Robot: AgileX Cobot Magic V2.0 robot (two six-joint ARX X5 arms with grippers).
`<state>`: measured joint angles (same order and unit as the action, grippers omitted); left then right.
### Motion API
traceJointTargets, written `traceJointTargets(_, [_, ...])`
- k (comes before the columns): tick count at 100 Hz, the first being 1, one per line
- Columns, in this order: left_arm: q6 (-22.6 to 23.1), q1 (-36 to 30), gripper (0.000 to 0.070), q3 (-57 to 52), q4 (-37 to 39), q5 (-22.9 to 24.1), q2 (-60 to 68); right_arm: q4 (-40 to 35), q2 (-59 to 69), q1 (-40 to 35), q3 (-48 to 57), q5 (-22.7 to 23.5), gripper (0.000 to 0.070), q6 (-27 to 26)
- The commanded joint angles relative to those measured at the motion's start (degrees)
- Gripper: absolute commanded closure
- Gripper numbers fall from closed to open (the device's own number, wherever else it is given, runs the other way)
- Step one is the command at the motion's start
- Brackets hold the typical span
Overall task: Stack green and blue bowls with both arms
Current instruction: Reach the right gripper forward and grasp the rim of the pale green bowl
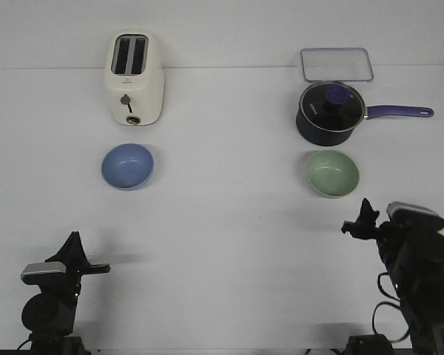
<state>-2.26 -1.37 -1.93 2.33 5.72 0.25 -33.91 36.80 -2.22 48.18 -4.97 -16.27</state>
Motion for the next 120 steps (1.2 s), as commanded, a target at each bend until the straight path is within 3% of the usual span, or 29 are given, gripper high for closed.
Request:
traceJointTargets(1, [0.0,0.0,0.0688,1.1,0.6,-0.2,-0.1,-1.0,7.1,0.0,4.4,-1.3,0.0260,1.6])
traceJointTargets(18, [0.0,0.0,0.0688,1.1,0.6,-0.2,-0.1,-1.3,21.8,2.4,10.9,-2.3,0.0261,2.4])
traceJointTargets(34, [0.0,0.0,0.0688,1.1,0.6,-0.2,-0.1,-1.2,35.2,6.4,14.7,3.5,0.0262,3.8])
traceJointTargets(48, [0.0,0.0,0.0688,1.1,0.6,-0.2,-0.1,0.6,44.9,8.6,16.2,4.5,0.0262,5.5])
traceJointTargets(68, [0.0,0.0,0.0688,1.1,0.6,-0.2,-0.1,7.0,53.6,11.2,16.3,9.6,0.0263,5.0])
traceJointTargets(84, [0.0,0.0,0.0688,1.1,0.6,-0.2,-0.1,10.4,57.4,11.3,16.3,11.3,0.0308,3.9])
traceJointTargets(91, [0.0,0.0,0.0688,1.1,0.6,-0.2,-0.1,11.4,58.5,11.3,16.3,11.3,0.0373,3.6])
traceJointTargets(109, [0.0,0.0,0.0688,1.1,0.6,-0.2,-0.1,12.8,59.0,11.2,16.3,11.6,0.0691,1.6])
traceJointTargets(120, [0.0,0.0,0.0688,1.1,0.6,-0.2,-0.1,12.2,58.8,11.3,16.3,12.0,0.0700,1.3])
